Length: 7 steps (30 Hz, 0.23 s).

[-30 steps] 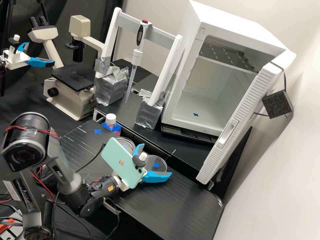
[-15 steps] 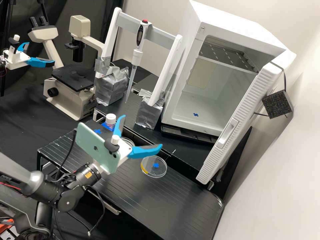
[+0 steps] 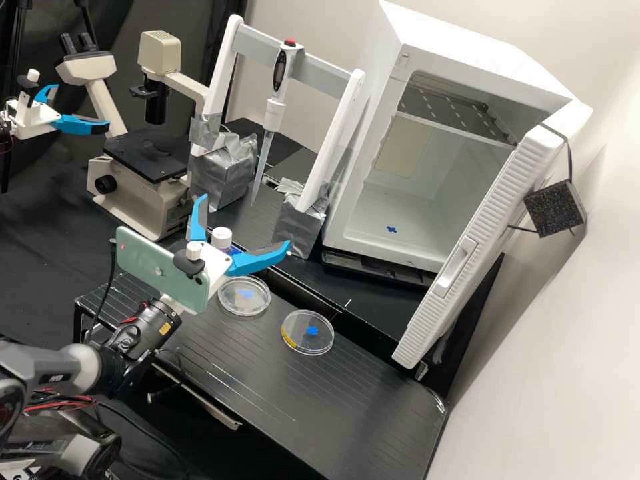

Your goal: Open the lid

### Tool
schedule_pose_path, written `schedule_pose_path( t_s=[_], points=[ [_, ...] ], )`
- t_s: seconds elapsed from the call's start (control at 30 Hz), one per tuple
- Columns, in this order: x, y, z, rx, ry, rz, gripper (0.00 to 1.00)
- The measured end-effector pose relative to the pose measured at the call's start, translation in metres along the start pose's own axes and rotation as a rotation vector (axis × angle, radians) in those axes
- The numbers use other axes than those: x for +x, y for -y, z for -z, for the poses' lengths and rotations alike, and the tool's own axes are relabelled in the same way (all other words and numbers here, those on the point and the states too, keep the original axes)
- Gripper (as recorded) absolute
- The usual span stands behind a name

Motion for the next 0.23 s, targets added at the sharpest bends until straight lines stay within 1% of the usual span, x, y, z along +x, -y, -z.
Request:
schedule_pose_path(
  t_s=[0.07,0.23],
  points=[
    [0.002,0.002,-0.005,0.005,0.031,0.007,1.0],
    [0.003,0.001,-0.016,0.041,0.09,0.004,1.0]
  ],
)
